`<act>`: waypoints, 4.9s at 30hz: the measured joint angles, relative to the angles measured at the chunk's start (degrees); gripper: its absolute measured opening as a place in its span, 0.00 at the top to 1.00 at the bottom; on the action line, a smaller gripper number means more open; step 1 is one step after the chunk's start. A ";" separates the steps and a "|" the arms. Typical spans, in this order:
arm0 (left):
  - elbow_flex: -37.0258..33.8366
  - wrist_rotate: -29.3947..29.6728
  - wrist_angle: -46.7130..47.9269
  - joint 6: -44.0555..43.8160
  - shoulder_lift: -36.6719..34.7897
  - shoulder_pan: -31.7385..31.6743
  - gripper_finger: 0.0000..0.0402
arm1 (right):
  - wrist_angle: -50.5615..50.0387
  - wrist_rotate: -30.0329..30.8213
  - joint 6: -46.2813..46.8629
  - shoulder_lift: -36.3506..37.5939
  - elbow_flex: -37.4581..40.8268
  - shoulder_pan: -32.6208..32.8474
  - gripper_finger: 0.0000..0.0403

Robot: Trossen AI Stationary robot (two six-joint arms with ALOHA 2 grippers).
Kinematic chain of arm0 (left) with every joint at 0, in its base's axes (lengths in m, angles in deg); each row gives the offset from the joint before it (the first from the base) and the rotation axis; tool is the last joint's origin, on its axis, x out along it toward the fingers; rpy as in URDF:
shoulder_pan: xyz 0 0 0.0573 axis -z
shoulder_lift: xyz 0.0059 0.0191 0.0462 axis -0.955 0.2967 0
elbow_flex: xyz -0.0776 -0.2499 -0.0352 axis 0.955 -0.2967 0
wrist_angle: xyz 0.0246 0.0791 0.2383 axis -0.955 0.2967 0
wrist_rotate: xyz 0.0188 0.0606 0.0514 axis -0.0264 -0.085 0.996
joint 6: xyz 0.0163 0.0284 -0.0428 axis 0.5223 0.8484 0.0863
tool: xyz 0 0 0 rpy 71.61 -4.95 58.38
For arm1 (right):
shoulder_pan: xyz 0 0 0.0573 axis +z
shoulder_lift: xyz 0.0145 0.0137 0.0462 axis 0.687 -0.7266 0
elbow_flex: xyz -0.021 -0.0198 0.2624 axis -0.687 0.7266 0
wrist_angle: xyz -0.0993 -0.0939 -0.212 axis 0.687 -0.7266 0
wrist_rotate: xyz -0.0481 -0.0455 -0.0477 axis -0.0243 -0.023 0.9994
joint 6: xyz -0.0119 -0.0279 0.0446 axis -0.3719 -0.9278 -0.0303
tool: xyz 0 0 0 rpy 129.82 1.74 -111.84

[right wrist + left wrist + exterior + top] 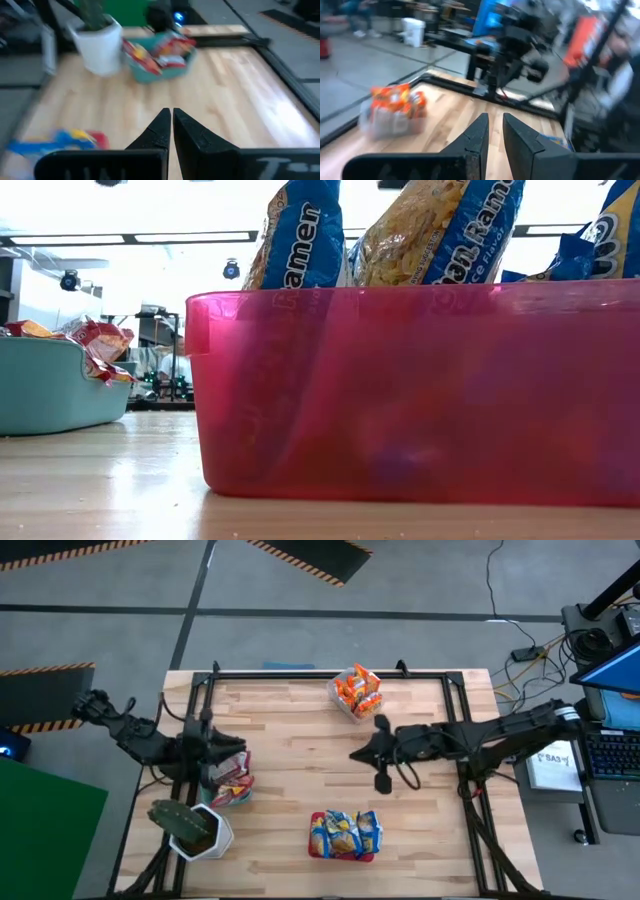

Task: Sort Maruchan noodles
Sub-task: Return to Home Position

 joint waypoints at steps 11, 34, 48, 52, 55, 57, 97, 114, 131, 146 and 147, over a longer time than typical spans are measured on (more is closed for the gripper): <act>-11.42 13.98 -3.29 -14.61 -9.76 -0.02 0.90 | -1.62 5.52 -2.74 8.36 10.37 -1.99 0.98; -23.08 17.39 1.78 -3.59 -35.75 -0.11 0.90 | 12.30 8.48 -3.45 20.09 28.16 -8.25 0.98; -25.34 18.86 5.63 -4.57 -35.79 -0.15 0.90 | 9.08 12.79 0.93 26.97 31.16 -8.50 0.98; -25.18 18.86 6.20 -4.54 -35.81 -0.15 0.90 | 9.11 12.75 -1.48 32.33 32.25 -8.48 0.98; -25.18 18.88 6.83 -4.43 -35.81 -0.15 0.90 | 9.41 12.77 -2.53 36.94 33.77 -8.48 0.98; -25.18 18.86 7.19 -4.41 -35.81 -0.15 0.90 | 9.60 12.77 -2.72 40.03 35.08 -8.48 0.98; -25.18 18.83 7.22 -4.34 -35.69 -0.15 0.90 | 19.16 12.75 -3.39 63.57 56.71 -8.48 0.98; -25.18 18.79 7.22 -4.36 -35.63 -0.15 0.90 | 19.13 12.75 -3.22 63.57 56.75 -8.48 0.98; -25.18 18.79 7.22 -4.36 -35.63 -0.15 0.90 | 19.11 12.75 -3.22 63.57 56.78 -8.48 0.98; -25.18 18.77 7.22 -4.37 -35.63 -0.15 0.90 | 19.11 12.75 -3.22 63.57 56.78 -8.48 0.98; -25.18 18.77 7.20 -4.37 -35.63 -0.15 0.90 | 19.11 12.75 -3.22 63.57 56.78 -8.48 0.98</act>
